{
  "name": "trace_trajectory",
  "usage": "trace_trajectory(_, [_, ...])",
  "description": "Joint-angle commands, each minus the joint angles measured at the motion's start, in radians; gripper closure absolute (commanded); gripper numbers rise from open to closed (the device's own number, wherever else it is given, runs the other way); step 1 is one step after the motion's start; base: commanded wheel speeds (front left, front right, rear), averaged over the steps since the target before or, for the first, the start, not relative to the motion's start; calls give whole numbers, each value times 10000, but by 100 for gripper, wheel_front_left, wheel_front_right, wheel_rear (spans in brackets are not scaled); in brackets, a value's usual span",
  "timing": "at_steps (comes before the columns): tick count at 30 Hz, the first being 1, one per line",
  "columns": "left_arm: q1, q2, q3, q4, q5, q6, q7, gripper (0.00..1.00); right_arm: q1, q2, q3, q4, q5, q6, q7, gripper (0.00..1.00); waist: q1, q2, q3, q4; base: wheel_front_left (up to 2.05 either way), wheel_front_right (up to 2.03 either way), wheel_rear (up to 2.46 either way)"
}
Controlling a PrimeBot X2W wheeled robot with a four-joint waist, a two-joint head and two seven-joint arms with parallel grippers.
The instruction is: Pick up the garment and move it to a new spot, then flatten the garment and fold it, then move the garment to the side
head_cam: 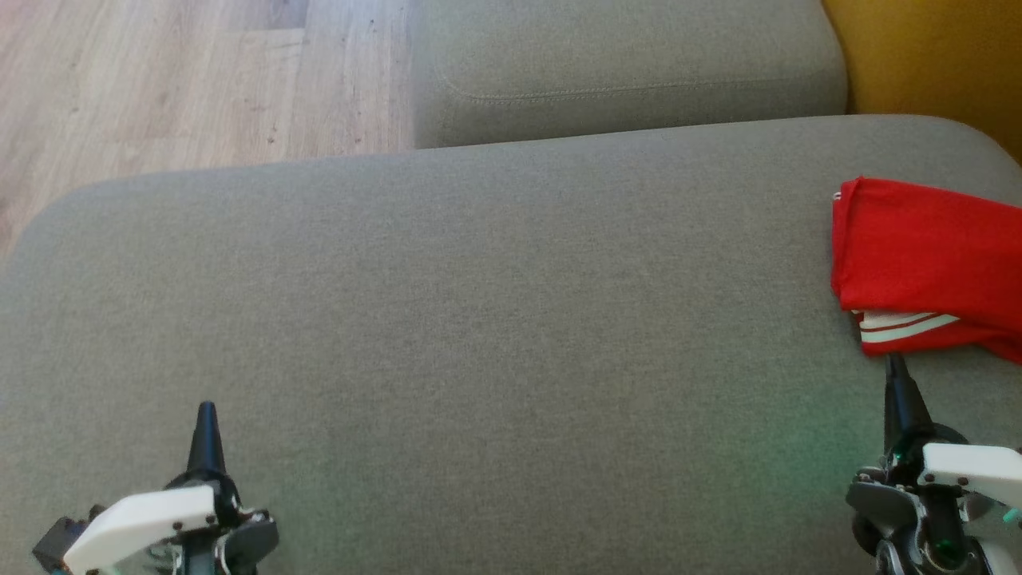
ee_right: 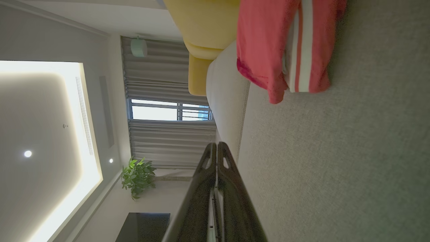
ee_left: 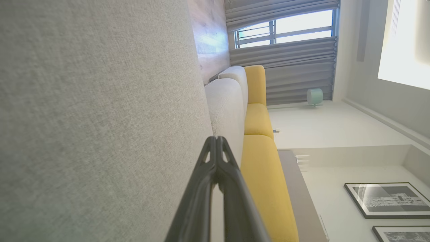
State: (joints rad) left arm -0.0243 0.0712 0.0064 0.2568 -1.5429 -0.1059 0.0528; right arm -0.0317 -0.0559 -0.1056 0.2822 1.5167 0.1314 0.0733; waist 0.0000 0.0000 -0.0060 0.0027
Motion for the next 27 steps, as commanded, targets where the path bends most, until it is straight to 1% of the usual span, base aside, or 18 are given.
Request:
trace_trajectory(1, [-624,95,471,-222,-321,-124,92,100,-609,-29,117,-373,344,-7,144,100,0,0,20,-6,0,0,0])
trace_trajectory(8, [-801,86,661,-137,-992,-246,272,100,-751,-16,13,-380,990,-7,321,100,0,0,91,-27,0,0,0])
trace_trajectory(27, [-809,27,747,-132,-929,-247,341,100,-755,2,-14,-378,976,-7,344,100,0,0,92,-27,0,0,0])
